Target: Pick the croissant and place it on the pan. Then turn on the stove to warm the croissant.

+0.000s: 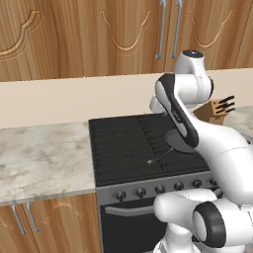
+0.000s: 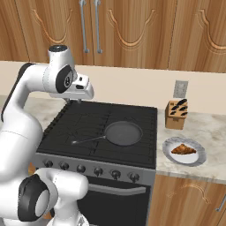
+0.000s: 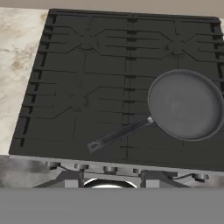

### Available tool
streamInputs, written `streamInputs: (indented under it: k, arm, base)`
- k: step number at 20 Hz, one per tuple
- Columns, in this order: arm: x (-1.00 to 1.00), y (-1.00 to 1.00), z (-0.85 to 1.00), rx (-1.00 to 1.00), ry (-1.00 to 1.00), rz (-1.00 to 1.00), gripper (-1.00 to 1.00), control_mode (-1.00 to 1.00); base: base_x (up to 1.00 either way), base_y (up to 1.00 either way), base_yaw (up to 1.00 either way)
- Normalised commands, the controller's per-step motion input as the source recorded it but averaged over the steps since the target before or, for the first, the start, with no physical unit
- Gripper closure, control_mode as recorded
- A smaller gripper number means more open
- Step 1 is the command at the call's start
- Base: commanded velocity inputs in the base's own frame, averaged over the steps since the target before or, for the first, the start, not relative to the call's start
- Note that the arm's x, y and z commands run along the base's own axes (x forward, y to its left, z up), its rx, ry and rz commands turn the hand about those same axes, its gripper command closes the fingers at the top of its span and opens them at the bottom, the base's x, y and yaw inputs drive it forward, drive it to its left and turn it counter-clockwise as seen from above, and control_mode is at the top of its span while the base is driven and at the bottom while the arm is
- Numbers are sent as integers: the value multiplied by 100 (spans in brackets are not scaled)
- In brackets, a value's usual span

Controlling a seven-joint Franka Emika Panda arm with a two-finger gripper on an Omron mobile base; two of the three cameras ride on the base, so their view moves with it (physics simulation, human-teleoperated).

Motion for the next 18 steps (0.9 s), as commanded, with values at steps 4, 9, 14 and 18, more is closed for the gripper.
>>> streamInputs:
  k: [4,9,14,18]
  arm:
    - [-4,-26,0,0,0,0,-100,-100]
    - [-16,-52,-9,0,0,-1,-100,-100]
    - [-18,-51,-14,0,0,-4,-100,-100]
    - [-9,-60,-17,0,0,-10,-100,-100]
  base:
    - [0,0,0]
    - [0,0,0]
    - [0,0,0]
    - [0,0,0]
